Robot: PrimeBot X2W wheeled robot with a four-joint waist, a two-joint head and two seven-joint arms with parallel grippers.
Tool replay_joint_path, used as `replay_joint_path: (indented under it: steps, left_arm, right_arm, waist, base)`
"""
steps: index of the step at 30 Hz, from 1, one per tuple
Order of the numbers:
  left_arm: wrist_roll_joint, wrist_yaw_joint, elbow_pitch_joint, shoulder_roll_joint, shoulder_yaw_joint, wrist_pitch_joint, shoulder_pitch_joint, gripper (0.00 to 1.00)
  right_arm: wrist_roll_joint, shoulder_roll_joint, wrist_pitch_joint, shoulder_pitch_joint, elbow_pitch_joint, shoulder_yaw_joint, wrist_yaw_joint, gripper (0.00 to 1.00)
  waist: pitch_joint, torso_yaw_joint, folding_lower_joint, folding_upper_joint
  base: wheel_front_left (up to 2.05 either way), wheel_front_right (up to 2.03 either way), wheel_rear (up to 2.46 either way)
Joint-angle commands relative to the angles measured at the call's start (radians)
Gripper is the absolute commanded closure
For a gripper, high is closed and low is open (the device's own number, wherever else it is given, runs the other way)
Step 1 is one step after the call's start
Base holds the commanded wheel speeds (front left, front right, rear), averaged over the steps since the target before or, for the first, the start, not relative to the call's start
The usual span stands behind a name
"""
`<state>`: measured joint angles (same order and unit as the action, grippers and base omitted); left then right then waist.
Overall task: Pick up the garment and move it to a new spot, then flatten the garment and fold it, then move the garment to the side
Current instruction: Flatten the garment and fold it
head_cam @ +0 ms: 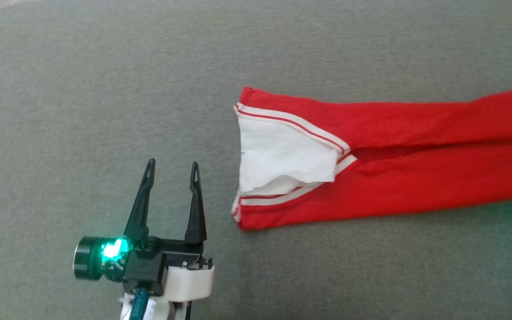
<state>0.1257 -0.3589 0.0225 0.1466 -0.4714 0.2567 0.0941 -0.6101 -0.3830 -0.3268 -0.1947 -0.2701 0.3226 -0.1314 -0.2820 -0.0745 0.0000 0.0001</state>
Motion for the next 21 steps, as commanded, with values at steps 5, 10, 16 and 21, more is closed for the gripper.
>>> replay_joint_path:
  steps: [5,10,16,21]
  left_arm:
    - [-0.024,0.021,0.018,-0.001,0.047,0.005,0.005,0.0]
    - [-0.031,0.039,0.007,-0.013,0.051,0.005,0.01,0.0]
    - [-0.037,0.057,-0.005,-0.025,0.052,0.005,0.018,0.0]
    - [-0.045,0.071,-0.009,-0.034,0.056,0.005,0.027,0.0]
  right_arm:
    - [-0.096,-0.037,-0.072,-0.029,0.207,-0.003,0.001,1.0]
    - [-0.182,0.038,-0.136,-0.054,0.404,-0.061,0.001,1.0]
    - [-0.167,0.14,-0.167,-0.079,0.52,-0.18,0.001,1.0]
    - [-0.121,0.239,-0.173,-0.108,0.538,-0.362,0.001,1.0]
  waist:
    - [0.009,0.038,0.0,-0.0001]
    - [0.012,0.047,0.0,-0.0001]
    - [0.016,0.036,0.0,-0.0001]
    - [0.015,0.009,0.0,-0.0001]
  base:
    - [0.0,0.0,0.0]
    - [0.0,0.0,0.0]
    - [0.0,0.0,0.0]
    - [0.0,0.0,0.0]
